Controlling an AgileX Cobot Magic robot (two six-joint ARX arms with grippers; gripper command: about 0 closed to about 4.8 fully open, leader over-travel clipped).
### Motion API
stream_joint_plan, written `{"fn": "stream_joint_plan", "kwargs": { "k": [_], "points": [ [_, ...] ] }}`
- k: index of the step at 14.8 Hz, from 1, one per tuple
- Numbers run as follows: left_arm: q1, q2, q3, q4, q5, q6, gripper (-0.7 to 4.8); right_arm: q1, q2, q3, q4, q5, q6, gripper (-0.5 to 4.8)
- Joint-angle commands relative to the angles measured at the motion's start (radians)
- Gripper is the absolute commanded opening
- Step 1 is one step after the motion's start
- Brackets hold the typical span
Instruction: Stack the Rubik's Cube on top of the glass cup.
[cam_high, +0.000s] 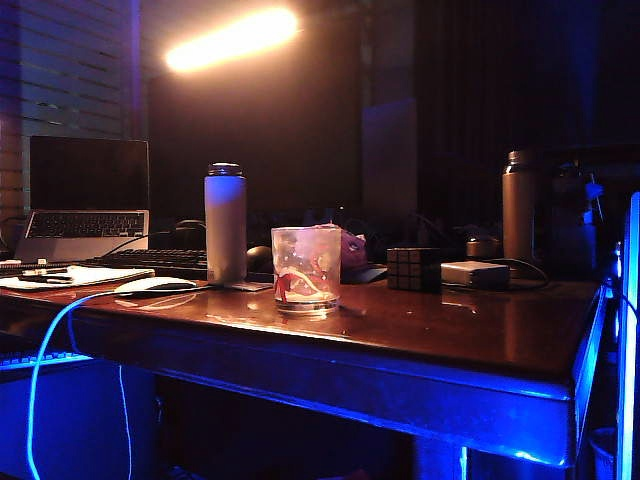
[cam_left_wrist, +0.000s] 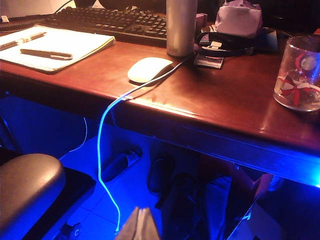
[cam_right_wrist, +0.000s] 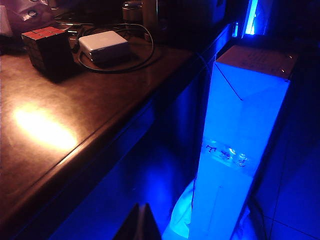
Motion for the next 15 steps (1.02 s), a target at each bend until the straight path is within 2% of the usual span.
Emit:
{"fn": "stream_joint_plan", "kwargs": {
  "k": [1,5,7,9,10,13,15],
  "points": [
    [0.002,-0.003,-0.005,-0.014,0.004,0.000,-0.04,0.002,-0.001,-0.003,0.006,-0.003,0.023,-0.01],
    [0.002,-0.003,-0.005,-0.014,0.004,-0.004,-0.04,0.002,-0.001,-0.003,0.008,-0.003,0.026,-0.01],
    [0.002,-0.003,-0.002,0.013,0.005,-0.098,-0.04,0.002,-0.001,-0.002,0.028,-0.002,0.103,-0.01],
    [0.001,-0.003,0.056,0.107,0.005,-0.262,-0.04,0.002,-0.001,0.015,0.094,-0.002,0.242,-0.01],
    [0.001,-0.003,0.116,0.117,0.004,-0.281,-0.04,0.002,-0.001,0.041,0.108,0.001,0.276,-0.01],
    [0.002,0.132,0.393,0.087,0.001,-0.269,-0.04,0.001,0.069,0.203,0.123,0.009,0.247,-0.01],
    [0.002,0.336,0.589,0.011,0.121,-0.161,-0.04,0.001,0.203,0.311,0.135,0.009,0.194,-0.01]
  ]
}}
